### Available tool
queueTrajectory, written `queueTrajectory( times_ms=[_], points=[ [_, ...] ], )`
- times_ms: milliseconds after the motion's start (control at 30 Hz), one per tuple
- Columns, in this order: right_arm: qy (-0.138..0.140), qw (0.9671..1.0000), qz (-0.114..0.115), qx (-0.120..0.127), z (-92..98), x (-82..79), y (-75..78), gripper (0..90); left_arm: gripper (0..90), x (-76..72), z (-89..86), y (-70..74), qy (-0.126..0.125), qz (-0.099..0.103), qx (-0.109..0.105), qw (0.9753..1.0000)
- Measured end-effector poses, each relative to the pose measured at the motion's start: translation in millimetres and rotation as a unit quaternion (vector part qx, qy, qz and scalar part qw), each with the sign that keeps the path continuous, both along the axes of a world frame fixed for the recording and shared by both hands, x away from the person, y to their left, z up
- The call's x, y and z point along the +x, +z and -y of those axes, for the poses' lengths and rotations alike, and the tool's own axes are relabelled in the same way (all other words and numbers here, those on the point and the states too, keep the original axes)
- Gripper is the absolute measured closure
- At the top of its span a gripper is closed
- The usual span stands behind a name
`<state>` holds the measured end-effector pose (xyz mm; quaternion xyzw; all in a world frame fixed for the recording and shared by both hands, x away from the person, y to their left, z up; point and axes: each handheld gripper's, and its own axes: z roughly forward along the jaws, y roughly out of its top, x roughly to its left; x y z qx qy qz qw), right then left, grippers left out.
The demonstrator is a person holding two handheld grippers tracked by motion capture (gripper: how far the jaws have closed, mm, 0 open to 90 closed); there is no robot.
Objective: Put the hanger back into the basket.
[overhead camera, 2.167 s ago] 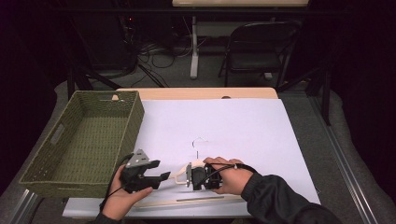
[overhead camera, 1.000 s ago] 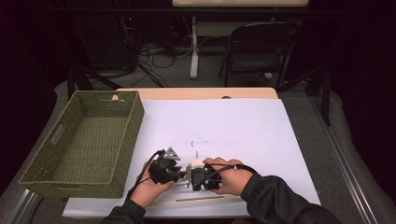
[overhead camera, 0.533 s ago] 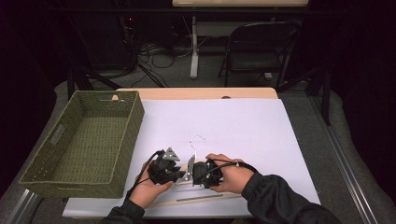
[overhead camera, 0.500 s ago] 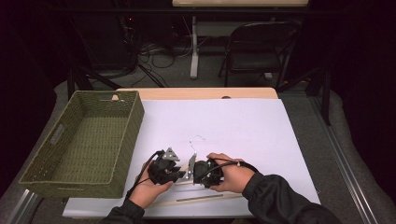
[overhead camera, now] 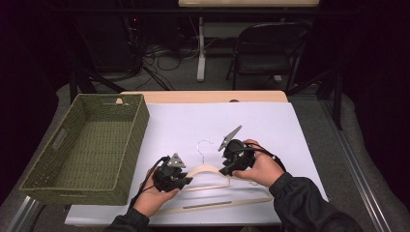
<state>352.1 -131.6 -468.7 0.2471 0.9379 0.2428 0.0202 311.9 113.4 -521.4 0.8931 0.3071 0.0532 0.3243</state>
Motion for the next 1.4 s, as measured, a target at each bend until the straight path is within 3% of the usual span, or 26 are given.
queueTrajectory(
  times_ms=[67, 133, 233, 267, 433, 467, 500, 567, 600, 633, 667, 700, 733, 767, 867, 900, 967, 1000, 1033, 1133, 1233, 1400],
  points=[
    [-0.003, 0.9999, -0.008, -0.014, 1.0, 3.8, -2.6, 61.9, 78.1, -0.3, 0.4, 0.5, -0.001, 0.002, -0.001, 1.0000],
    [-0.002, 0.9999, -0.013, -0.002, -0.3, 6.5, -9.4, 60.0, 78.2, -0.9, 0.6, 1.0, -0.002, 0.002, -0.002, 1.0000],
    [0.002, 0.9997, -0.024, -0.004, -5.5, 9.6, -16.7, 59.6, 78.2, -1.5, 0.6, 1.6, -0.003, 0.003, -0.003, 1.0000],
    [0.008, 0.9992, -0.038, 0.010, -8.2, 11.3, -20.0, 59.6, 78.2, -1.7, 0.6, 1.7, -0.002, 0.002, -0.004, 1.0000],
    [0.011, 0.9991, -0.042, -0.005, -16.0, 11.7, -25.2, 62.0, 78.3, -2.6, 0.5, 2.3, -0.003, 0.005, -0.006, 1.0000],
    [0.015, 0.9987, -0.048, 0.011, -17.5, 12.2, -28.2, 63.3, 78.3, -3.0, 0.7, 2.4, -0.002, 0.005, -0.007, 1.0000],
    [0.013, 0.9990, -0.042, -0.006, -19.2, 11.9, -28.0, 64.2, 78.3, -3.1, 0.8, 2.6, -0.002, 0.005, -0.007, 1.0000],
    [0.015, 0.9989, -0.045, -0.004, -21.4, 12.1, -30.4, 67.7, 78.3, -3.3, 0.9, 3.0, -0.003, 0.005, -0.008, 1.0000],
    [0.015, 0.9985, -0.049, -0.017, -22.4, 12.0, -29.4, 68.8, 78.3, -3.5, 1.1, 3.3, -0.004, 0.005, -0.007, 1.0000],
    [0.017, 0.9987, -0.047, -0.004, -23.6, 11.8, -32.4, 70.0, 78.3, -3.7, 1.3, 3.6, -0.003, 0.006, -0.006, 1.0000],
    [0.020, 0.9988, -0.041, -0.016, -24.3, 11.4, -32.3, 72.0, 78.3, -3.9, 1.5, 3.8, -0.004, 0.007, -0.007, 0.9999],
    [0.019, 0.9988, -0.045, -0.010, -25.3, 10.8, -33.1, 73.4, 78.3, -4.1, 1.7, 4.1, -0.004, 0.007, -0.006, 0.9999],
    [0.024, 0.9982, -0.049, -0.025, -25.6, 10.7, -31.2, 74.5, 78.3, -4.1, 1.7, 4.1, -0.004, 0.006, -0.007, 0.9999],
    [0.023, 0.9988, -0.042, -0.012, -26.2, 10.0, -33.2, 75.0, 78.3, -4.4, 1.8, 4.3, -0.004, 0.007, -0.007, 0.9999],
    [0.025, 0.9990, -0.031, -0.022, -25.9, 8.9, -31.1, 75.5, 78.3, -4.5, 1.2, 5.1, -0.005, 0.007, -0.008, 0.9999],
    [0.033, 0.9987, -0.039, 0.006, -25.2, 9.1, -33.1, 75.6, 78.2, -4.6, 0.9, 5.4, -0.006, 0.007, -0.010, 0.9999],
    [0.034, 0.9990, -0.022, -0.018, -25.1, 6.5, -29.4, 75.9, 78.2, -5.0, 0.7, 6.4, -0.008, 0.006, -0.010, 0.9999],
    [0.040, 0.9989, -0.024, -0.006, -24.9, 6.1, -29.9, 76.0, 78.1, -5.2, 0.5, 7.1, -0.008, 0.004, -0.012, 0.9999],
    [0.042, 0.9989, -0.017, -0.011, -24.8, 4.5, -28.4, 76.1, 77.8, -5.3, 0.4, 7.5, -0.008, 0.003, -0.013, 0.9999],
    [0.054, 0.9985, 0.002, -0.010, -24.4, -0.2, -26.0, 76.3, 72.1, -6.7, -1.0, 10.9, -0.009, 0.004, -0.020, 0.9998],
    [0.062, 0.9977, 0.022, -0.014, -24.2, -6.1, -22.4, 76.4, 60.5, -8.0, -4.6, 17.5, -0.017, -0.004, -0.026, 0.9995],
    [0.079, 0.9953, 0.053, -0.015, -23.9, -17.2, -15.1, 76.8, 53.0, -10.0, -12.7, 28.4, -0.039, -0.019, -0.025, 0.9987]
  ],
)
